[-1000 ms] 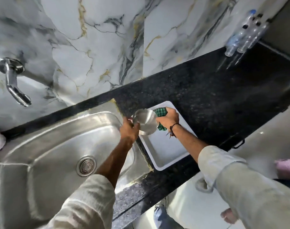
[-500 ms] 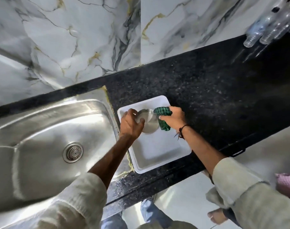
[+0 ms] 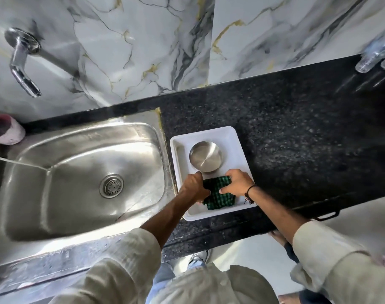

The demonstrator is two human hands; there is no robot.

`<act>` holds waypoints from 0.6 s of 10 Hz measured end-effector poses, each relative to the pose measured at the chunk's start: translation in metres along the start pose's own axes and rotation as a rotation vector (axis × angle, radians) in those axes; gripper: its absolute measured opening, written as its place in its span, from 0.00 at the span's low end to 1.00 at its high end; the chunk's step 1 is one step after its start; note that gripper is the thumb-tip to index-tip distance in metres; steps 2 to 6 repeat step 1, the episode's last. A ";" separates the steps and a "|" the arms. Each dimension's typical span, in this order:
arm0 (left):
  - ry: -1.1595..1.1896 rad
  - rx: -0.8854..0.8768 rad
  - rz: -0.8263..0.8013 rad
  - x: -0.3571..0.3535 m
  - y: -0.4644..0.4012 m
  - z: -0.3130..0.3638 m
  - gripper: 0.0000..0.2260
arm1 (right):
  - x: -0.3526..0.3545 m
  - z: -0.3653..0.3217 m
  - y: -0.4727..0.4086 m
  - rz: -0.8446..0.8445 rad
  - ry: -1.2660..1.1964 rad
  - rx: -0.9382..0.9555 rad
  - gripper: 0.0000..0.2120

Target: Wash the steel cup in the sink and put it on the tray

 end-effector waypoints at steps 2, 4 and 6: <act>-0.119 -0.008 0.052 0.002 0.000 0.010 0.19 | 0.008 -0.001 0.007 0.129 0.155 0.041 0.32; -0.119 -0.008 0.052 0.002 0.000 0.010 0.19 | 0.008 -0.001 0.007 0.129 0.155 0.041 0.32; -0.119 -0.008 0.052 0.002 0.000 0.010 0.19 | 0.008 -0.001 0.007 0.129 0.155 0.041 0.32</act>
Point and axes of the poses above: each hand's wrist, its own y-axis away from the middle knuckle, its own x-axis out of the back of the hand, z = x × y, the point moved 5 cm from there along -y, towards the middle knuckle, and after that the axes turned 3 degrees about -y, right-handed, at the moved point
